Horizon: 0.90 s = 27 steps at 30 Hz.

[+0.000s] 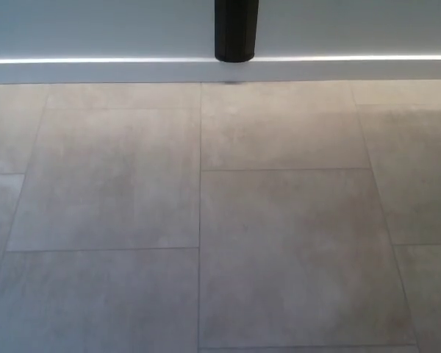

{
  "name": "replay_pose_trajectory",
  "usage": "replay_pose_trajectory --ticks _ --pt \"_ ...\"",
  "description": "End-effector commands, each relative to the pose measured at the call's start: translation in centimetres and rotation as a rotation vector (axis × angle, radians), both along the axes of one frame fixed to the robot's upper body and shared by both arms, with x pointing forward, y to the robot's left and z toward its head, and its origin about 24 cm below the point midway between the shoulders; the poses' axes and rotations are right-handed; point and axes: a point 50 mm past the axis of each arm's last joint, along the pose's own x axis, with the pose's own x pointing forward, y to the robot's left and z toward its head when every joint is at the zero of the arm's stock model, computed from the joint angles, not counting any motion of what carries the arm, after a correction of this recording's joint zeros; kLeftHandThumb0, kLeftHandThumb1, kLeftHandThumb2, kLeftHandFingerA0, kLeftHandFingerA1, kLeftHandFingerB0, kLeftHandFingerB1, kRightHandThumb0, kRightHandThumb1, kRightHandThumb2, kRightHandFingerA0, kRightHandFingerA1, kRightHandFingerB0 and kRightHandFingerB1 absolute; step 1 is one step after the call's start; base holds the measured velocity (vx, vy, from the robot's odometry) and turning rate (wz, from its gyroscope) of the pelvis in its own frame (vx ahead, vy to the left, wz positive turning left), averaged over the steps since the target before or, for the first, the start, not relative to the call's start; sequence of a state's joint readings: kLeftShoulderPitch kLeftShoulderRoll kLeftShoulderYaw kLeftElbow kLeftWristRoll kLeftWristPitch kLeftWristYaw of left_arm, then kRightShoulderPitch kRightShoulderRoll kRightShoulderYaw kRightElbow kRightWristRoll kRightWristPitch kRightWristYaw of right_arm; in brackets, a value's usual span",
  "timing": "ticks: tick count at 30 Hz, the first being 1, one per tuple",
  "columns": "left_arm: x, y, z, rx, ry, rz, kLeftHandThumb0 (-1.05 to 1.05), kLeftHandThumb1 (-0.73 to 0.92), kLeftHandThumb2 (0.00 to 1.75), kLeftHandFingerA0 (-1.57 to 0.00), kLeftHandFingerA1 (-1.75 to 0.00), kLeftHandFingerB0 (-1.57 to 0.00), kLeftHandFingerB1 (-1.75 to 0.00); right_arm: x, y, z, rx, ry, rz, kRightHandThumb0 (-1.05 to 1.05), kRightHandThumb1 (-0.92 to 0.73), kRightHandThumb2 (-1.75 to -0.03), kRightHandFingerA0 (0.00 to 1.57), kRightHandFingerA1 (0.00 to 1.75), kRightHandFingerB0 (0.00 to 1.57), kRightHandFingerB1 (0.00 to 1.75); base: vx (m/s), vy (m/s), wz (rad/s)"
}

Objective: The robot walks towards an open gate button and uses its right fist to press it and open the gates

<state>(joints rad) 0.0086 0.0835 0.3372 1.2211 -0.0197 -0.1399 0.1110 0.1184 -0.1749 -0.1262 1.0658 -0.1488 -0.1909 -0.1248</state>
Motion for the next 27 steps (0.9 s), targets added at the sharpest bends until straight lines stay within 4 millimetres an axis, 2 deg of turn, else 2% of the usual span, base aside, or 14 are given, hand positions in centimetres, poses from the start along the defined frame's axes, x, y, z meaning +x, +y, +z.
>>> replay_pose_trajectory --ticks 1,4,5,8,9,16,17,19,21,22,23,25,26,27 --pt "0.5 1.0 0.8 0.094 -0.119 0.078 -0.10 0.58 0.77 -1.06 -0.94 -1.01 -0.69 0.3 -0.2 0.5 -0.029 -0.124 -0.047 -0.14 -0.63 -0.65 1.06 0.65 0.98 0.54 0.00 0.000 0.00" --pt "0.5 1.0 0.9 0.094 -0.130 0.086 -0.13 0.61 0.73 -1.07 -0.95 -1.00 -0.68 0.3 -0.1 0.5 -0.028 -0.145 -0.053 -0.12 -0.61 -0.67 1.06 0.66 0.98 0.54 0.00 0.000 0.00" --pt "0.5 1.1 0.9 0.090 -0.137 0.097 -0.14 0.62 0.70 -1.09 -0.95 -1.01 -0.64 0.3 -0.1 0.6 -0.037 -0.160 -0.047 -0.17 -0.60 -0.59 1.01 0.63 0.90 0.48 0.00 0.000 0.00" --pt "0.7 1.2 1.0 0.095 -0.143 0.097 -0.11 0.61 0.72 -1.08 -0.90 -0.98 -0.65 0.6 0.0 0.8 -0.061 -0.191 -0.054 -0.17 -0.61 -0.60 1.04 0.63 0.84 0.46 0.00 0.000 0.00" --pt "0.7 1.2 1.0 0.100 -0.149 0.090 -0.11 0.61 0.78 -1.09 -0.89 -0.99 -0.65 0.6 0.0 0.8 -0.071 -0.202 -0.063 -0.18 -0.60 -0.59 1.05 0.66 0.79 0.44 0.00 0.000 0.00" --pt "0.8 1.3 1.2 0.105 -0.178 0.076 -0.14 0.60 0.85 -1.11 -0.90 -1.03 -0.67 0.7 -0.3 1.1 -0.112 -0.216 -0.033 -0.12 -0.64 -0.62 1.03 0.72 0.87 0.48 0.00 0.000 0.00" --pt "0.9 1.4 1.3 0.112 -0.180 0.078 -0.13 0.62 0.85 -1.09 -0.91 -1.02 -0.67 0.7 -0.4 1.1 -0.115 -0.216 -0.032 -0.16 -0.68 -0.61 1.06 0.81 0.91 0.48 0.00 0.000 0.00" --pt "1.0 1.5 1.3 0.118 -0.181 0.080 -0.13 0.62 0.85 -1.09 -0.91 -1.02 -0.67 0.7 -0.5 1.2 -0.118 -0.219 -0.031 -0.16 -0.68 -0.61 1.06 0.81 0.91 0.48 0.00 0.000 0.00" --pt "0.8 1.5 1.3 0.118 -0.182 0.082 -0.13 0.61 0.88 -1.10 -0.93 -1.02 -0.67 0.6 -0.6 1.2 -0.120 -0.219 -0.034 -0.18 -0.69 -0.61 1.07 0.88 0.94 0.48 0.00 0.000 0.00" --pt "0.5 1.7 1.3 0.123 -0.182 0.087 -0.13 0.61 0.87 -1.11 -0.95 -1.02 -0.67 0.4 -0.6 1.2 -0.122 -0.221 -0.035 -0.20 -0.70 -0.62 1.06 1.04 0.97 0.50 0.00 0.000 0.00" --pt "0.2 1.9 1.4 0.131 -0.181 0.091 -0.10 0.58 0.92 -1.12 -1.03 -1.08 -0.73 0.2 -0.6 1.3 -0.129 -0.232 -0.026 -0.22 -0.70 -0.62 1.01 1.24 1.03 0.54 0.00 0.000 0.00" --pt "0.0 2.1 1.4 0.140 -0.179 0.093 -0.10 0.58 0.92 -1.12 -1.03 -1.08 -0.73 0.0 -0.6 1.4 -0.137 -0.247 -0.013 -0.22 -0.70 -0.62 1.01 1.24 1.03 0.54 0.00 0.000 0.00" --pt "0.0 2.1 1.5 0.142 -0.186 0.093 -0.08 0.52 0.99 -1.13 -1.08 -1.11 -0.79 0.1 -0.5 1.4 -0.136 -0.252 -0.009 -0.23 -0.70 -0.63 0.99 1.24 1.04 0.56 0.00 0.000 0.00" --pt "0.0 2.1 1.5 0.143 -0.191 0.093 -0.08 0.52 0.99 -1.13 -1.08 -1.11 -0.79 0.1 -0.5 1.4 -0.136 -0.256 -0.006 -0.23 -0.70 -0.63 0.99 1.24 1.04 0.56 0.00 0.000 0.00"
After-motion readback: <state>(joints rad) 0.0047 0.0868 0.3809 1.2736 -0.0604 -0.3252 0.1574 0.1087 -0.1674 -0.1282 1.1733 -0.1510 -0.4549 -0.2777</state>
